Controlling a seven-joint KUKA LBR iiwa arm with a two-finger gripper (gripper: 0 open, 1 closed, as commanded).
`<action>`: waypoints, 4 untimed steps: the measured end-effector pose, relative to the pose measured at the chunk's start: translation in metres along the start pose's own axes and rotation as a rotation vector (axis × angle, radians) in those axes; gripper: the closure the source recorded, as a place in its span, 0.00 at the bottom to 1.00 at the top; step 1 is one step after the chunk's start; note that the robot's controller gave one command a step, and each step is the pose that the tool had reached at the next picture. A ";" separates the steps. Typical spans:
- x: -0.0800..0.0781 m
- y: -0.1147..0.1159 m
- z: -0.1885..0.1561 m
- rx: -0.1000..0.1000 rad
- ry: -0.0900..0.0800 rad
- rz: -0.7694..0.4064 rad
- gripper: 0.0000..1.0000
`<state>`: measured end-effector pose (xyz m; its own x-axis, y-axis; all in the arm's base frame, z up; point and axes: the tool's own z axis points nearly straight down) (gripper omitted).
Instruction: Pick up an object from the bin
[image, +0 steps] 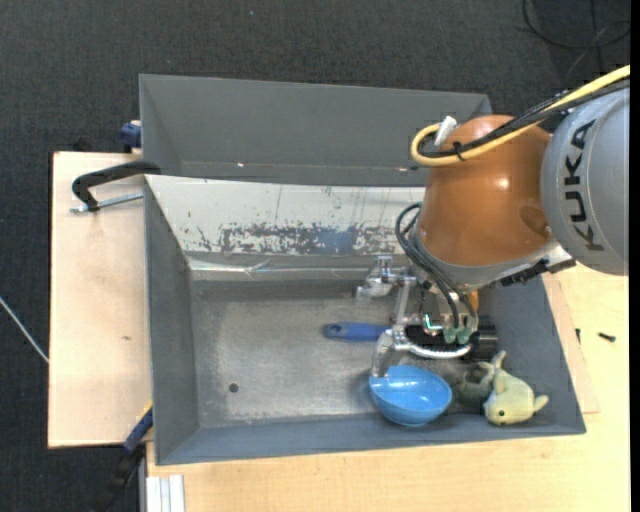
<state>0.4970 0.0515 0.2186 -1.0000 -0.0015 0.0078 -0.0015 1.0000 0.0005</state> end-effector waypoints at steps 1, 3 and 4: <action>-0.001 -0.036 0.137 0.000 -0.002 -0.348 0.00; -0.009 -0.044 0.112 0.000 -0.016 -0.088 1.00; -0.011 -0.022 -0.092 0.003 -0.024 -0.314 1.00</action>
Offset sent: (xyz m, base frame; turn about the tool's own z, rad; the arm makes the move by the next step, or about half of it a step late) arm 0.0003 -0.0369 -0.1365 -0.3476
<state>0.5089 0.0290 0.3101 -0.9506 -0.3101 -0.0161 -0.3101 0.9507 -0.0033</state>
